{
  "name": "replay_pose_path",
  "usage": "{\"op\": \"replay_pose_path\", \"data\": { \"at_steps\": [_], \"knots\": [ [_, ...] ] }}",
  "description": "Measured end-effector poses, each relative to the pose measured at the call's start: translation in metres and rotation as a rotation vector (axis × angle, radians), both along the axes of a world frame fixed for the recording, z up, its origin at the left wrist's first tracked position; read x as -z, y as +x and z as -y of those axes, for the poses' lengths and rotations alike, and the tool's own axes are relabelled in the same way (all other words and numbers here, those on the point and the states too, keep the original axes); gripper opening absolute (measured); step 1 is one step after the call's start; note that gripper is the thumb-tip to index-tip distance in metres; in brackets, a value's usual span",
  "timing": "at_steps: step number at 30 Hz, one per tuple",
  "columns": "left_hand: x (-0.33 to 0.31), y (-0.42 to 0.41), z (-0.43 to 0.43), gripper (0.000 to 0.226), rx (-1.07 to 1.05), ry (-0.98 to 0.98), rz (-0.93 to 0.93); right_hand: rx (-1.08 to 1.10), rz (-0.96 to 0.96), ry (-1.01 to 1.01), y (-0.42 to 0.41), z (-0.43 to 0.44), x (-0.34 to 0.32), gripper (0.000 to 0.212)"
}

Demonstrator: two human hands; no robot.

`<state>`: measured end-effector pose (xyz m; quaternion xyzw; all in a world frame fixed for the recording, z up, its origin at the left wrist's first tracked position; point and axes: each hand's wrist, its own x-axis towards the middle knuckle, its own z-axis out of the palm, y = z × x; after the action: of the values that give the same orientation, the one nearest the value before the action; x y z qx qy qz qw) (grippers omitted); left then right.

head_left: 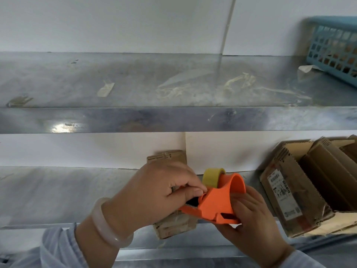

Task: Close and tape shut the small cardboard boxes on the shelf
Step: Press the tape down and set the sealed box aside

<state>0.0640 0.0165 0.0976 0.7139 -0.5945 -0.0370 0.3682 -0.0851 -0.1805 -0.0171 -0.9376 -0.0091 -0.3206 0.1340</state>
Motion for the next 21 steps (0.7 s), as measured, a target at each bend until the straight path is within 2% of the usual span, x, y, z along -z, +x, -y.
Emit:
{"op": "replay_pose_path", "data": {
  "at_steps": [2, 8, 10, 14, 16, 19, 21],
  "knots": [
    [0.001, -0.002, 0.001, 0.017, 0.029, -0.025, -0.012, 0.006, -0.017, 0.004, 0.002, -0.003, -0.002, 0.026],
    [-0.001, -0.007, 0.005, 0.019, 0.061, -0.062, -0.054, -0.037, -0.006, 0.011, 0.007, -0.01, -0.001, 0.038],
    [-0.006, -0.007, 0.004, 0.019, 0.076, -0.061, 0.036, -0.048, 0.012, 0.055, 0.008, -0.009, 0.001, 0.036],
    [-0.019, -0.004, 0.004, 0.023, 0.092, -0.08, 0.402, -0.074, -0.025, 0.157, 0.01, -0.006, 0.001, 0.039],
    [-0.026, 0.0, 0.005, 0.024, 0.087, -0.104, 0.528, -0.083, -0.04, 0.221, 0.011, -0.005, -0.002, 0.042],
    [-0.034, 0.003, 0.008, 0.026, 0.109, -0.129, 0.578, -0.091, -0.01, 0.313, 0.013, -0.005, -0.002, 0.047],
    [-0.036, 0.006, 0.009, 0.03, 0.125, -0.17, 0.518, -0.093, 0.026, 0.34, 0.014, -0.006, -0.004, 0.049]
  ]
}}
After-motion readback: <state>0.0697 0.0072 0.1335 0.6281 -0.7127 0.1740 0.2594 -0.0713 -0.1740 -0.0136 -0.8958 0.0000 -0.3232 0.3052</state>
